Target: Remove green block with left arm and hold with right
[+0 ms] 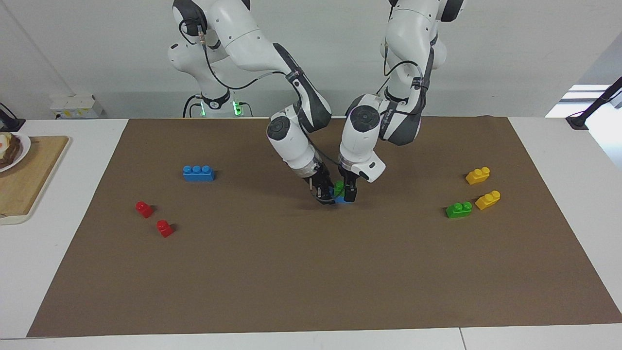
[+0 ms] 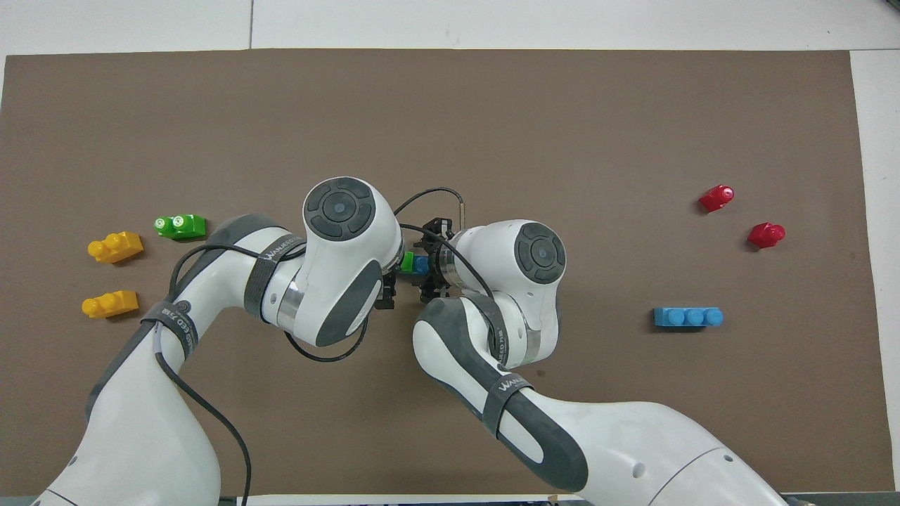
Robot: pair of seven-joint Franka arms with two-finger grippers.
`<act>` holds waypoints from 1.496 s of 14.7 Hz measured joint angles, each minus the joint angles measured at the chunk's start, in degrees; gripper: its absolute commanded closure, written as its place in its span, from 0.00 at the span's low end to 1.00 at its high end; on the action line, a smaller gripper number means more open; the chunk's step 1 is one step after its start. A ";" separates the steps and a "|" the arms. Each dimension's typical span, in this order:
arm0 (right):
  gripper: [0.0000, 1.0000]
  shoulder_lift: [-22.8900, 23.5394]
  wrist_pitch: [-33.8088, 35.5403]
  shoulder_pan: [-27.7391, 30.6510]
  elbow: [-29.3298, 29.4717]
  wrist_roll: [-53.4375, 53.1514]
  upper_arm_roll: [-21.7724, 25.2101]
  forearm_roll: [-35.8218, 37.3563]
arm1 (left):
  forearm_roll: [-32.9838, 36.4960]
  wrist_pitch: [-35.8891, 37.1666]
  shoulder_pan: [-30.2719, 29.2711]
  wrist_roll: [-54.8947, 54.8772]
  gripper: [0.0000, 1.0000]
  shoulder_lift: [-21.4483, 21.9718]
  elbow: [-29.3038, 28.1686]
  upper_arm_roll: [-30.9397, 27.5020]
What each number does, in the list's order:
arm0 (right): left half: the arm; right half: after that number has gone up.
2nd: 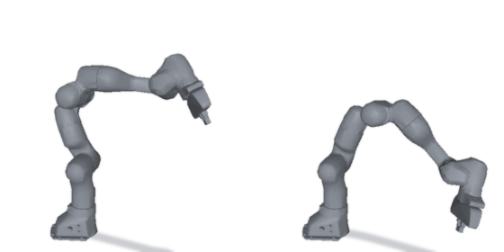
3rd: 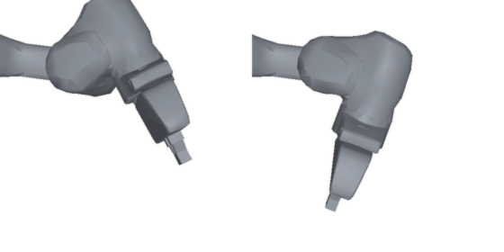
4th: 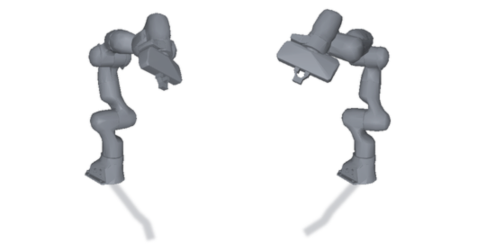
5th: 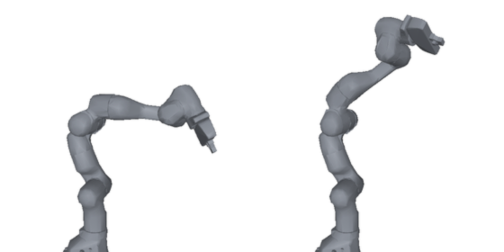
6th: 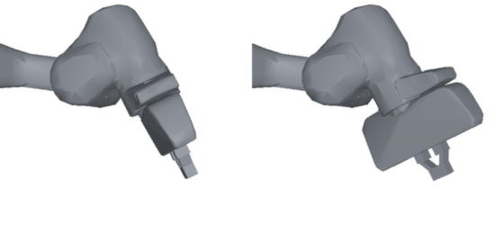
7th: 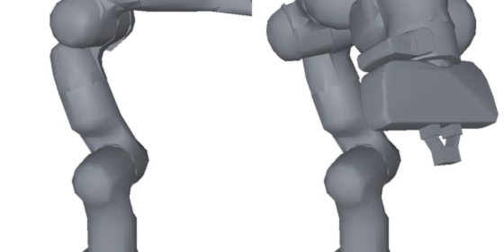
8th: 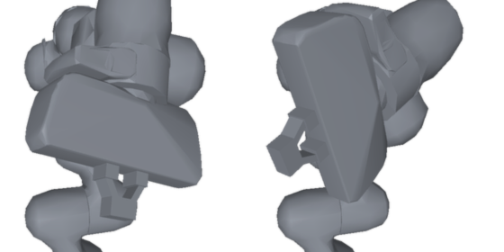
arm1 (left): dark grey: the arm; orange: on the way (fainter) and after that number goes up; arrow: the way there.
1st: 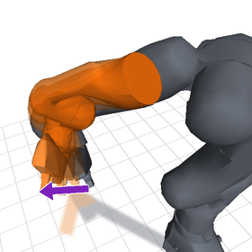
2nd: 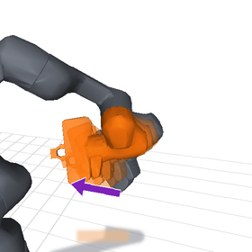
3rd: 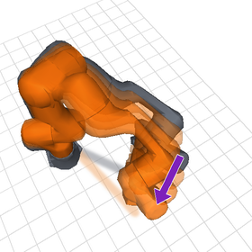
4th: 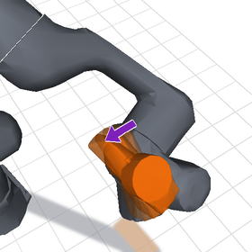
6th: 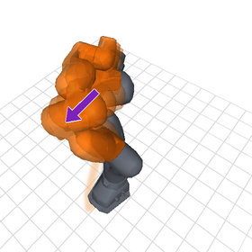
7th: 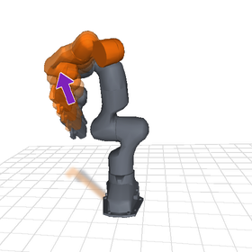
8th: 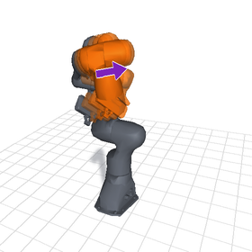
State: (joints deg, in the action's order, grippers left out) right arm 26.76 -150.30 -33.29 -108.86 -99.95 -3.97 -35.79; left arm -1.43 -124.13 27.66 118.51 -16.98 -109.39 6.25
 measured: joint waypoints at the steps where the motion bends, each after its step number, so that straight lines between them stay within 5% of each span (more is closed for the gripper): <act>1: 0.34 0.27 -0.01 0.01 0.00 0.00 0.03 0.00 | 0.00 0.00 0.01 0.00 0.03 0.00 -0.01 0.00; 4: 1.00 0.48 -0.02 0.01 0.00 0.00 0.03 0.00 | 0.01 0.00 0.02 0.00 0.05 0.00 -0.04 0.00; 7: 1.00 0.47 -0.05 0.00 0.06 -0.02 0.01 -0.04 | 0.01 -0.02 0.02 0.03 0.24 0.00 -0.04 -0.01; 13: 1.00 0.48 -1.63 -0.05 -0.36 -0.08 -0.04 -1.48 | 0.37 -0.89 0.02 0.04 0.82 0.01 -0.03 -0.18; 18: 1.00 0.45 -1.70 -0.10 -0.42 -0.08 -0.15 -1.57 | 0.67 -0.43 -0.01 -0.10 0.86 0.01 0.58 -0.36; 22: 1.00 0.51 -2.27 -0.09 -0.44 -0.08 -0.12 -1.64 | 0.66 6.74 -0.98 -3.59 0.87 0.56 5.41 -0.53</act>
State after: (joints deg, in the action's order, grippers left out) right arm 27.26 -152.56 -33.37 -109.30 -100.03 -4.09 -37.43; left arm -0.77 -117.39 26.68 114.93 -16.42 -103.98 5.72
